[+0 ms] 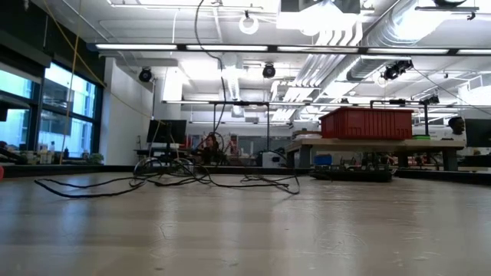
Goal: Coil cords
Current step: Coil the black wire on the black spool
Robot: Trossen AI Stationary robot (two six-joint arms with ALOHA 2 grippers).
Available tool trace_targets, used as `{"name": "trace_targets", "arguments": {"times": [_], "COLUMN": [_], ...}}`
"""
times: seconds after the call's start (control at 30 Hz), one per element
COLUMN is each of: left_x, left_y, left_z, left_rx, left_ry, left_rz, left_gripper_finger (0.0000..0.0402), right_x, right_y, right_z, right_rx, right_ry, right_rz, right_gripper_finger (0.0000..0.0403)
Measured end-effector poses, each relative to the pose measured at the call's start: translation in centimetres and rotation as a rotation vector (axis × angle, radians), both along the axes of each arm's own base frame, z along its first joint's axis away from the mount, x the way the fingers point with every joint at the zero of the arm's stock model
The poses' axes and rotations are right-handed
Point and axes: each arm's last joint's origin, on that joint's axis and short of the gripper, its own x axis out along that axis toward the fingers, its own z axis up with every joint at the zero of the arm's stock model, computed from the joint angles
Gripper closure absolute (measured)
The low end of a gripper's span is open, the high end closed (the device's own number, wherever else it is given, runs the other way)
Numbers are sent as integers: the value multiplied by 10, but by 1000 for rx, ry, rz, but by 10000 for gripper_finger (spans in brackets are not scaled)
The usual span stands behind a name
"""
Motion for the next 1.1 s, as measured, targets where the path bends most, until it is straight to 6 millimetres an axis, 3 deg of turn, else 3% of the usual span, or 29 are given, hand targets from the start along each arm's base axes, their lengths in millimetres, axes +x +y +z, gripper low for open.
{"name": "trace_targets", "arguments": {"times": [0.47,0.87,1.1], "left_x": [25,24,40], "left_y": [2,2,4], "left_z": [-8,-7,-10], "left_rx": [0,-22,-161], "left_ry": [17,11,-18], "left_rz": [-48,-52,-109], "left_gripper_finger": [401,401,401], "right_x": [4,5,7], "right_y": [0,8,13], "right_z": [-2,-2,-4], "right_rx": [9,-32,-64], "right_ry": [-37,-40,-38], "right_rz": [-31,-8,-23], "right_gripper_finger": [243,386,401]}}
